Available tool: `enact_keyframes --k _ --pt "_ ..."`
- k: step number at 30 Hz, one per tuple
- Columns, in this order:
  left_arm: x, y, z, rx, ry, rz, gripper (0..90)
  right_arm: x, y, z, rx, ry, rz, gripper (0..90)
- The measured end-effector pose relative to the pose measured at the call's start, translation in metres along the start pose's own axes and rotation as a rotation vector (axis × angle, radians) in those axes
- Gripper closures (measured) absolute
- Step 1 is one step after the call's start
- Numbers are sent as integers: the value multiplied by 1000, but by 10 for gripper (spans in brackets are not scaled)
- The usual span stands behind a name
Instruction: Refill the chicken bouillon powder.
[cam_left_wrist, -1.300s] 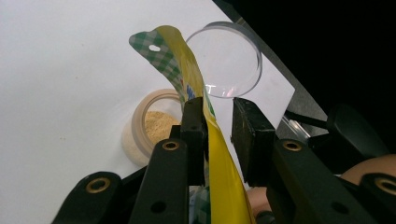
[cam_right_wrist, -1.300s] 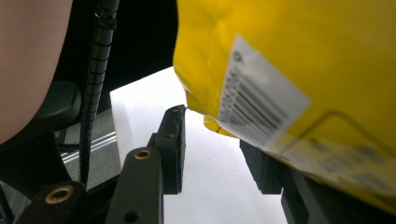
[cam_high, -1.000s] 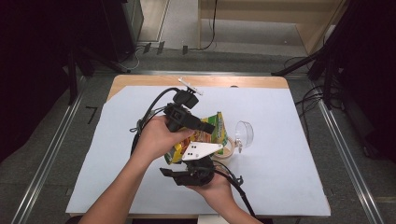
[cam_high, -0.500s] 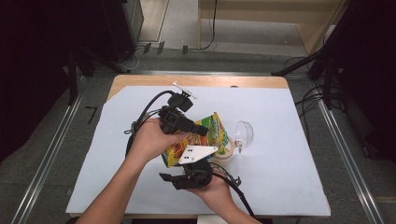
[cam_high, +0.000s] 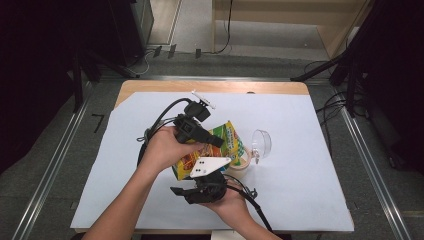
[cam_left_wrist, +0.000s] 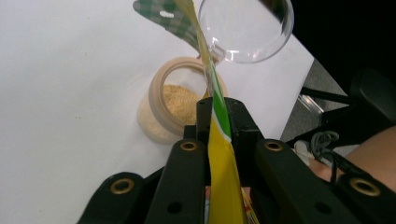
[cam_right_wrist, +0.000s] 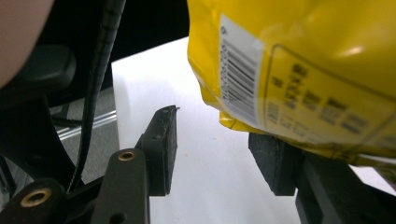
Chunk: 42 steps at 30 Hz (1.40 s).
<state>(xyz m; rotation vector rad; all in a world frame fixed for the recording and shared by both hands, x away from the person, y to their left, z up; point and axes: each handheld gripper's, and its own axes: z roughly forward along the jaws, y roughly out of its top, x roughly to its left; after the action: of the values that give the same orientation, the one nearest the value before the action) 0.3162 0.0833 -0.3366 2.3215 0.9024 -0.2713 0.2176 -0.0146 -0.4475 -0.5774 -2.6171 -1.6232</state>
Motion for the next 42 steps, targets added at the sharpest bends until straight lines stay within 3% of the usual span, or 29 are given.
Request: enact_keyframes --k 3,11,23,27,33,39,42 --pt "1 -4 -3 11 5 11 893 -1 -3 4 6 14 27 514" --pt "4 -11 -8 31 14 48 897 -3 -7 6 28 -1 22 490" --pt "12 -24 -12 23 7 65 891 -6 -13 9 71 -16 -1 488" --pt "17 -29 -15 28 25 56 891 -8 -15 10 83 -25 9 484" --pt "25 -32 -15 15 -4 54 892 -14 -18 9 89 -41 30 484" --pt "38 -38 -18 -4 -42 108 889 -19 -20 6 85 -68 34 478" --pt "40 -39 -18 -6 -46 114 890 -20 -20 4 82 -73 33 478"
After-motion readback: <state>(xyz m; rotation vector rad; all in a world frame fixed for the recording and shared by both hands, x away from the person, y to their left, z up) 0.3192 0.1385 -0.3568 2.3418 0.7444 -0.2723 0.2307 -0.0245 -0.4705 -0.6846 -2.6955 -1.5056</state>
